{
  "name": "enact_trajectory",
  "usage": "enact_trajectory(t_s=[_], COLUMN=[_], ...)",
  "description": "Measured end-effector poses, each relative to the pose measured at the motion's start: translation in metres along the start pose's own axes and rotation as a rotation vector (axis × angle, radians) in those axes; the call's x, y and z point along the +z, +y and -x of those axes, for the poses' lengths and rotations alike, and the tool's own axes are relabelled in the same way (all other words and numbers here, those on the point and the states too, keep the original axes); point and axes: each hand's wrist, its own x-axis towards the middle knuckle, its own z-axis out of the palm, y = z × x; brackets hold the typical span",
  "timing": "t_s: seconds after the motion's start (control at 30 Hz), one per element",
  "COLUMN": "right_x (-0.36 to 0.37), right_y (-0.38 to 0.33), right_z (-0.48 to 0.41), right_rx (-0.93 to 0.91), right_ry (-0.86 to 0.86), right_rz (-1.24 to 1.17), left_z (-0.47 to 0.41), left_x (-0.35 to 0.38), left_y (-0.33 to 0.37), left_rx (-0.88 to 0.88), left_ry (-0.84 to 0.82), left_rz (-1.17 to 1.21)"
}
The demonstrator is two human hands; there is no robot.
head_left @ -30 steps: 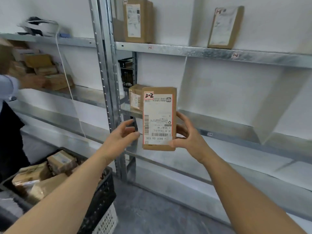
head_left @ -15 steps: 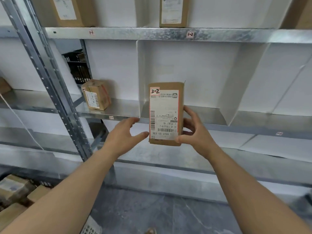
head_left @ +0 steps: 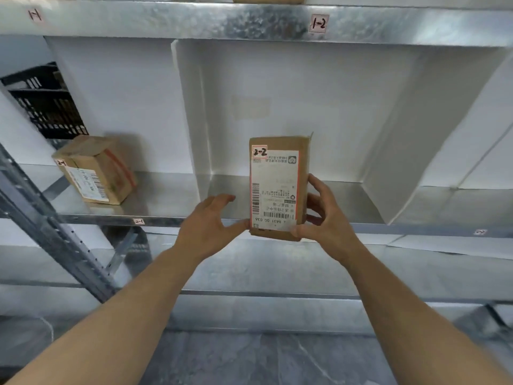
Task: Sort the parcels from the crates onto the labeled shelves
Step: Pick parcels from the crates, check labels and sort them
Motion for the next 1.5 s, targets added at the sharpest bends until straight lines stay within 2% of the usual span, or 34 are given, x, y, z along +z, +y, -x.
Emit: enact_trajectory(t_s=[0.17, 0.33, 0.6, 0.87, 1.1, 1.2, 1.33, 1.5], right_x=[0.005, 0.012, 0.036, 0.057, 0.054, 0.046, 0.037, 0.045], right_y=[0.021, 0.033, 0.05, 0.078, 0.073, 0.065, 0.047, 0.019], right_z=[-0.04, -0.075, -0.128, -0.14, -0.131, -0.113, -0.069, 0.008], right_rx=[0.034, 0.048, 0.051, 0.086, 0.142, 0.151, 0.144, 0.062], right_ry=[0.022, 0.014, -0.017, 0.033, 0.024, 0.033, 0.015, -0.098], right_rz=[-0.008, 0.002, 0.123, 0.236, 0.308, 0.36, 0.593, 0.797], left_z=[-0.041, -0.069, -0.115, -0.127, -0.119, -0.099, -0.053, 0.021], left_x=[0.01, 0.021, 0.041, 0.066, 0.065, 0.059, 0.054, 0.048], left_y=[-0.008, -0.001, -0.011, -0.029, -0.03, -0.025, -0.023, -0.025], left_rx=[-0.037, 0.017, -0.082, -0.098, -0.091, -0.09, -0.09, -0.127], left_ry=[-0.047, -0.151, -0.037, -0.006, -0.018, -0.034, -0.032, -0.026], left_rz=[0.145, 0.36, 0.451, 0.415, 0.398, 0.403, 0.297, 0.113])
